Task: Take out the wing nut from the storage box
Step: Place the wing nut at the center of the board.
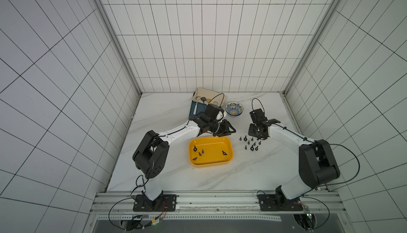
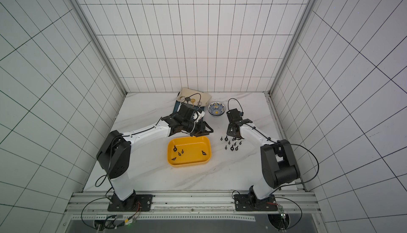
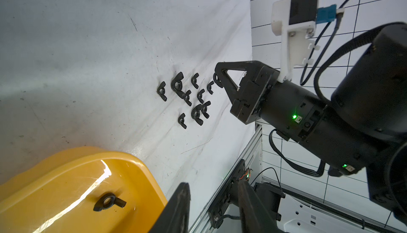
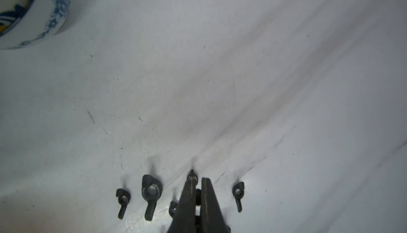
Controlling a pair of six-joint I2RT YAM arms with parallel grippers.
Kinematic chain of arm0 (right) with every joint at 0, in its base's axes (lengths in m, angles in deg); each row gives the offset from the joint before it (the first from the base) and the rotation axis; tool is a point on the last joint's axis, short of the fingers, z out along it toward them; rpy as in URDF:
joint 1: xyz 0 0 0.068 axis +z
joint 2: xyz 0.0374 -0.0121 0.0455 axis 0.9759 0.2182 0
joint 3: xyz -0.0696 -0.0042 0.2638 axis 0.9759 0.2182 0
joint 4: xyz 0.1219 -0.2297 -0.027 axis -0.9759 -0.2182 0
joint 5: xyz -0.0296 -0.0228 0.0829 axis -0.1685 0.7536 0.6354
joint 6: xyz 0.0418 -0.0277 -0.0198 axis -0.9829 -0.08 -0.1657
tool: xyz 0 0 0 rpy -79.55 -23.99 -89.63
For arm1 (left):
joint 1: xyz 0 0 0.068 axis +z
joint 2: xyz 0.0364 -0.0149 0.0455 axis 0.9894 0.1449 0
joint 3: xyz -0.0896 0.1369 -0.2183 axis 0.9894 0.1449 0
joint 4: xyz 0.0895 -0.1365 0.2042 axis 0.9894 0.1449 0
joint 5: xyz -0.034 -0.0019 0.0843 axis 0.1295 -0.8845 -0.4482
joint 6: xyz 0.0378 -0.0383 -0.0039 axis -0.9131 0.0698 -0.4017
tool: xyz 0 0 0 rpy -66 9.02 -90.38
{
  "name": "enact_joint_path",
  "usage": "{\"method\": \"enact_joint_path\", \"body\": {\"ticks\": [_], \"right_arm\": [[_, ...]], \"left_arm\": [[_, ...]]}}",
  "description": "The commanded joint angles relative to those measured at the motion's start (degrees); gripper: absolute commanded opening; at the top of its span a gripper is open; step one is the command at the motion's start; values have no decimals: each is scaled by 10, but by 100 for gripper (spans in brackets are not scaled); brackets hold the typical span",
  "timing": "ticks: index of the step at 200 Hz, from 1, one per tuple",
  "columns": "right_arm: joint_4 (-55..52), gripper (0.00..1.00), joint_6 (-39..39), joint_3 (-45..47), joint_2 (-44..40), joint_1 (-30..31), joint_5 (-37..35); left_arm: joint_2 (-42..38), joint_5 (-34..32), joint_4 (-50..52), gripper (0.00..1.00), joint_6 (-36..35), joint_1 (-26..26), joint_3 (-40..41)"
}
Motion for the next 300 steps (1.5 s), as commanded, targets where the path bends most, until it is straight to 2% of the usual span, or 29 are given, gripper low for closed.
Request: {"method": "enact_joint_path", "body": {"ticks": [1, 55, 175, 232, 300], "right_arm": [[24, 0, 19, -4, 32, -3, 28], [28, 0, 37, -31, 88, -4, 11], [23, 0, 38, -58, 131, -3, 12], [10, 14, 39, -63, 134, -4, 20], [0, 18, 37, -72, 92, -3, 19]], "left_arm": [[5, 11, -23, 40, 1, 1, 4], [-2, 15, -34, 40, -1, 1, 29], [0, 18, -37, 40, -6, 3, 39], [-6, 18, -36, 40, -6, 4, 48], [-29, 13, -30, 40, -8, 11, 62]]}}
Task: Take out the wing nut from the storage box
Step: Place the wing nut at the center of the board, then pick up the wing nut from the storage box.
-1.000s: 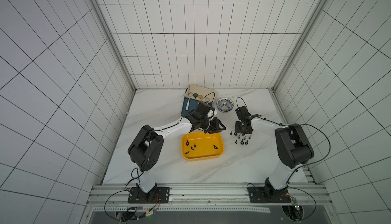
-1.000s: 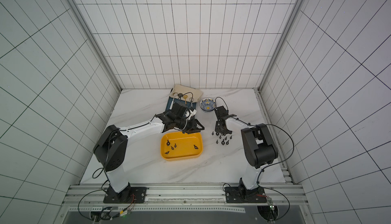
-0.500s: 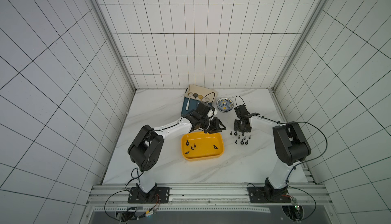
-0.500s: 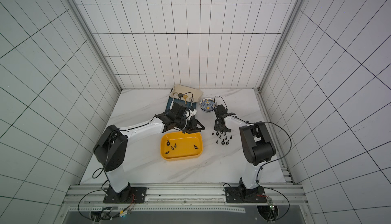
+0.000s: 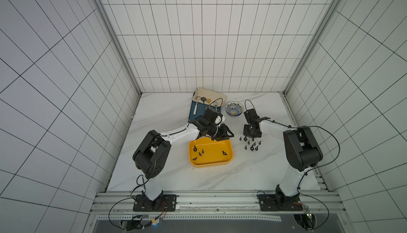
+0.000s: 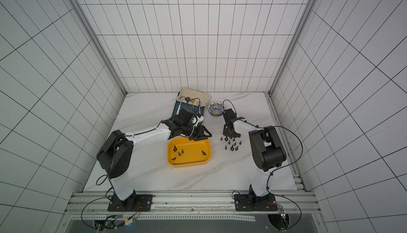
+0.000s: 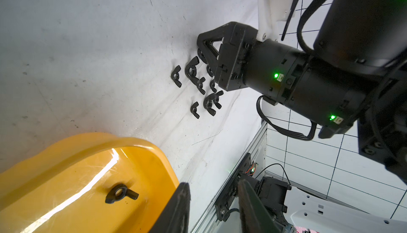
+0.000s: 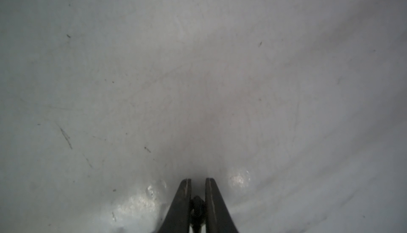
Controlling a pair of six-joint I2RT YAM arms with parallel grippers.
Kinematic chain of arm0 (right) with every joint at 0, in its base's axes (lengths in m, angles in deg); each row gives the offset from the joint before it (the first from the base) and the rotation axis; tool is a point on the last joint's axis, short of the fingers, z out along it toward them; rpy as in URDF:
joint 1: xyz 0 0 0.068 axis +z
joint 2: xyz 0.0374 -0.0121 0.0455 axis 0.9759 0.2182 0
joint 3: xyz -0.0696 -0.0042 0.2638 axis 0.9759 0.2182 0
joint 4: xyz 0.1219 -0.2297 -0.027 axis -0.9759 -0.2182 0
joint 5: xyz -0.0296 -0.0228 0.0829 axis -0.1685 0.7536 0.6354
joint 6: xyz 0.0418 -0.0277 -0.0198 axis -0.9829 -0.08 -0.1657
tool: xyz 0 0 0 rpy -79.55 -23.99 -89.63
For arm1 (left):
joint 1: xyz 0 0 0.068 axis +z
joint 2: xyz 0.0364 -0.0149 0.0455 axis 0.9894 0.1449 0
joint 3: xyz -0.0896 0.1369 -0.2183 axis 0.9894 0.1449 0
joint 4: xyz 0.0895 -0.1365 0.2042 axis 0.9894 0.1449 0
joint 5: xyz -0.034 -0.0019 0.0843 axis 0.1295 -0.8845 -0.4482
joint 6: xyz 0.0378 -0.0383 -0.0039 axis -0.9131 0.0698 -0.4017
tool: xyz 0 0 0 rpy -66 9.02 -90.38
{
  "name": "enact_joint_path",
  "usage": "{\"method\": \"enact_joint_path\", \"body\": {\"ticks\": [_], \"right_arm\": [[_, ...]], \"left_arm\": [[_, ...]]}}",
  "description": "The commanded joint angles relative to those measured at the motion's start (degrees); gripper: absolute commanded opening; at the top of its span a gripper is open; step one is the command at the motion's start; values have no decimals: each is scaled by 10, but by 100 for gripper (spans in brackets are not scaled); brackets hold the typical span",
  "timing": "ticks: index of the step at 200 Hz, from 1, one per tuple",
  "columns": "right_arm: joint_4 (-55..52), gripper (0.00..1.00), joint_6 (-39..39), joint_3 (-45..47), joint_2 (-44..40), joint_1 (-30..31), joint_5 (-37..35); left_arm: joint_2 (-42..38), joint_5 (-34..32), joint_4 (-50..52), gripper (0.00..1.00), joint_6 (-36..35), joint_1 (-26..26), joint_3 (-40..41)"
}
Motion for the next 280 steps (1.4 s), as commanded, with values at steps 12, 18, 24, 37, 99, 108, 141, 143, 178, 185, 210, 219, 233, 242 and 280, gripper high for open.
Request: {"method": "enact_joint_path", "body": {"ticks": [12, 18, 24, 37, 99, 108, 141, 143, 178, 185, 210, 219, 233, 242, 280], "right_arm": [[-33, 18, 2, -28, -33, -2, -2], [-33, 19, 2, -27, -38, -2, -2], [-35, 19, 1, -28, -43, -2, -2], [-39, 19, 1, -29, -56, 1, -2], [-58, 20, -3, -24, -109, 16, -13], [-60, 20, -3, -22, -118, 20, -14], [-74, 20, -7, -18, -142, 36, -18], [-75, 20, -7, -17, -143, 38, -18], [-94, 21, -12, -16, -167, 68, -29], [-100, 21, -13, -18, -171, 80, -31], [-122, 20, -21, -33, -181, 157, -30], [-127, 21, -27, -40, -182, 191, -23], [-131, 21, -38, -57, -177, 245, -14], [-132, 21, -47, -69, -169, 274, -9], [-110, 22, -57, -138, -80, 359, 34]], "left_arm": [[-31, -3, -2, 40, -10, 8, 10], [-32, -3, -2, 40, -10, 9, 11], [-34, -4, 0, 40, -11, 10, 12], [-39, -6, 4, 40, -11, 13, 13], [-74, -15, 22, 40, -18, 28, 22], [-81, -16, 27, 40, -21, 32, 24], [-116, -20, 54, 40, -31, 51, 34], [-118, -20, 56, 40, -32, 52, 35], [-168, -15, 79, 40, -38, 84, 64], [-178, -12, 84, 40, -40, 93, 71], [-220, 7, 117, 40, -53, 141, 106], [-240, 18, 129, 40, -59, 170, 125], [-276, 38, 153, 40, -71, 224, 153], [-299, 47, 171, 40, -82, 260, 172], [-349, 42, 239, 40, -126, 348, 214]]}}
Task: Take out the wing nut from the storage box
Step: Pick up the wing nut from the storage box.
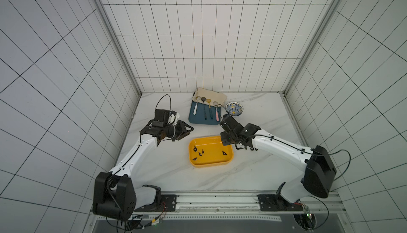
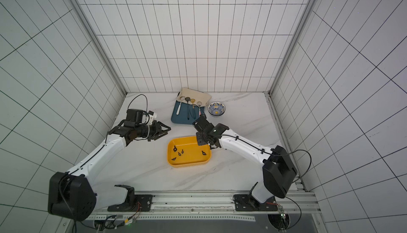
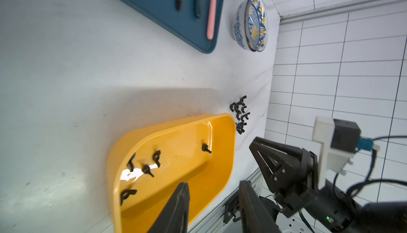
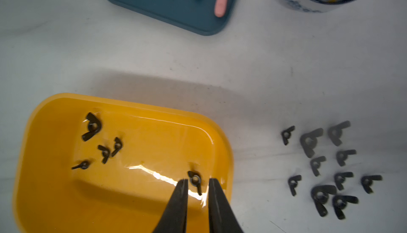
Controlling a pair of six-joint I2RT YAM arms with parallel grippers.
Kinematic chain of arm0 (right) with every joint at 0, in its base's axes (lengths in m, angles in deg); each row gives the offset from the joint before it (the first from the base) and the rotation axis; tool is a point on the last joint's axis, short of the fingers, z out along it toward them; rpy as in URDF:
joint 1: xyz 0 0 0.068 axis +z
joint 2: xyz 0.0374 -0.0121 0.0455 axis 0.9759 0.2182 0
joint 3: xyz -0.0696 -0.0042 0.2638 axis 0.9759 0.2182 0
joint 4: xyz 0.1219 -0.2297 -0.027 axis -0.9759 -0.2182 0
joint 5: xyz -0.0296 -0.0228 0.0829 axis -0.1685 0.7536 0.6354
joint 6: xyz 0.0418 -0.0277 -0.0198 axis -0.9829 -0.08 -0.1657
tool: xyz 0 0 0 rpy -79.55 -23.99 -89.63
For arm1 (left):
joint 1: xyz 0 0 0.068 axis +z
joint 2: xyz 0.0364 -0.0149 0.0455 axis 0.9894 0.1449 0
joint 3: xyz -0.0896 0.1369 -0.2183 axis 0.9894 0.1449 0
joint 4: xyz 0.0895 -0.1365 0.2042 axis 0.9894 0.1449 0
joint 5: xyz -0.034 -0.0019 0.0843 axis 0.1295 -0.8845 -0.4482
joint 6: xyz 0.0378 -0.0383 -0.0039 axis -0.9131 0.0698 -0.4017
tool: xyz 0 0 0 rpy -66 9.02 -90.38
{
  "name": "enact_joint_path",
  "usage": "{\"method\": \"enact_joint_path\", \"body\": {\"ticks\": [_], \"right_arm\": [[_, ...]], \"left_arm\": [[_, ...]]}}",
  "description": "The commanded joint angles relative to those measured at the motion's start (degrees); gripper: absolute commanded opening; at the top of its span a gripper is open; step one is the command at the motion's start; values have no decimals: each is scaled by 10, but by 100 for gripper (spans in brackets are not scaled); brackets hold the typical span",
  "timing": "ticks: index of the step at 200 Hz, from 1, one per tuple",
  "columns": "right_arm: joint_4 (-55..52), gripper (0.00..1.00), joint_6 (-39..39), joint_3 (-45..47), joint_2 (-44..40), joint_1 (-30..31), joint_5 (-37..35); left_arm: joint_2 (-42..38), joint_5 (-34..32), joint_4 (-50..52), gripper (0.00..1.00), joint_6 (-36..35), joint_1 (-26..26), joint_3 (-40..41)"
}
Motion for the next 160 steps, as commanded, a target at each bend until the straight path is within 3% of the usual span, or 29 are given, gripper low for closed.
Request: {"method": "enact_joint_path", "body": {"ticks": [1, 66, 160], "right_arm": [[4, 23, -19, -53, 59, 34, 28], [34, 28, -35, -138, 206, 62, 83], [42, 28, -52, -148, 265, 63, 89]], "left_arm": [[-23, 8, 51, 40, -40, 20, 20], [-9, -3, 58, 40, -42, 42, 34], [-6, 8, 47, 40, -40, 44, 41]]}}
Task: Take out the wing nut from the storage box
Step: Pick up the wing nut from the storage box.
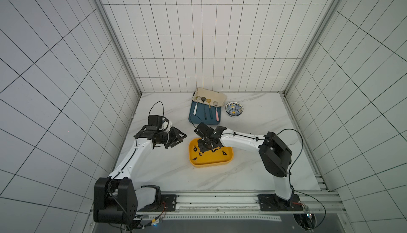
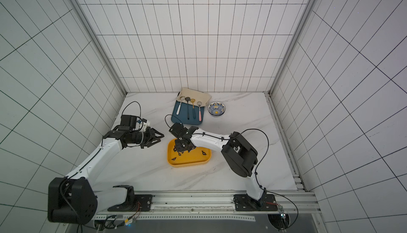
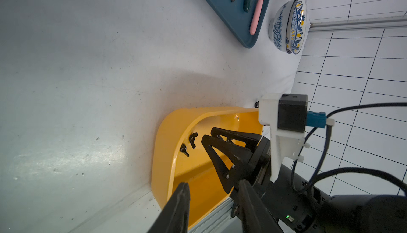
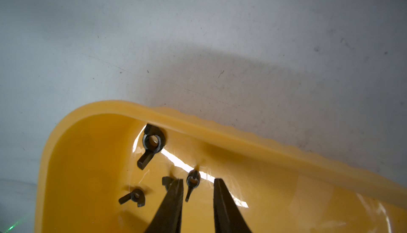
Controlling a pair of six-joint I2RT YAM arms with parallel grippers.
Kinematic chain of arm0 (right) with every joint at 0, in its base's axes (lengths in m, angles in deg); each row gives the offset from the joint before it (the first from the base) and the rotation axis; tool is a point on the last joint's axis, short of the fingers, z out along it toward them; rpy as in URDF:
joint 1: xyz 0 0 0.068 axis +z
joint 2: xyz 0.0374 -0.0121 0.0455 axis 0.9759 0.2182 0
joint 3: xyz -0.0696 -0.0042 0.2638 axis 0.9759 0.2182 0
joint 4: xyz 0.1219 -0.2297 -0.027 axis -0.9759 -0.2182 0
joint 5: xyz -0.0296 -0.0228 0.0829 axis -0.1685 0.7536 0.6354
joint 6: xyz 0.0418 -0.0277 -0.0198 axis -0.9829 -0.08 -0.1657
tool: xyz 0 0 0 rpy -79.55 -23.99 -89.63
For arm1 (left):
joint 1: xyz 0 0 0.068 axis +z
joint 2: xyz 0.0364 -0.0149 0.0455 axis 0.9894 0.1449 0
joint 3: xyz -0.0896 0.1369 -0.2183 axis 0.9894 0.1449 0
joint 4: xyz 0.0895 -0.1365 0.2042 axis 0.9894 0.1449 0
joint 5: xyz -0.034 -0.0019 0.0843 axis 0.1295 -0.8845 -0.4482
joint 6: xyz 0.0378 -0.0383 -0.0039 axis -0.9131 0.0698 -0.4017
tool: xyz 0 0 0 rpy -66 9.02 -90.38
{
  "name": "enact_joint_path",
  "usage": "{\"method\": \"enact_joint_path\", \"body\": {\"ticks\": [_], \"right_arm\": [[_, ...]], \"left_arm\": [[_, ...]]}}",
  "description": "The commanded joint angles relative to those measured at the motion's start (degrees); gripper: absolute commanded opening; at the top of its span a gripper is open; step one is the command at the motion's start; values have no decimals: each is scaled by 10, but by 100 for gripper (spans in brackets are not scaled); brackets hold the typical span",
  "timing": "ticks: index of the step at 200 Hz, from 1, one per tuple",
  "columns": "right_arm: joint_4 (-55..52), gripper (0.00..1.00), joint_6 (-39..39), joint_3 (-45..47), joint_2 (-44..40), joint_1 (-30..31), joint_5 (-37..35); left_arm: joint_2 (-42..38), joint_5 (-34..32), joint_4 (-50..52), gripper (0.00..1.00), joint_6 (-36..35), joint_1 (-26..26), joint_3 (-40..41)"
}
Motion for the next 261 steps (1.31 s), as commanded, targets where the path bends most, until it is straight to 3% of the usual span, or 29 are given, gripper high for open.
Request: {"method": "enact_joint_path", "body": {"ticks": [1, 77, 159, 208, 261], "right_arm": [[1, 28, -10, -19, 18, 4, 3], [-2, 25, -21, -22, 46, 5, 10], [-4, 0, -16, -22, 43, 5, -11], [3, 0, -3, -9, -21, 3, -48], [-20, 0, 21, 36, -85, -50, -71]], "left_arm": [[2, 8, -7, 40, -11, 2, 4], [-1, 1, -3, 40, -10, 2, 15], [-6, 0, -5, 40, -11, 2, 26], [-5, 13, -18, 40, 1, 0, 23], [25, -13, -48, 41, 38, -99, -31]]}}
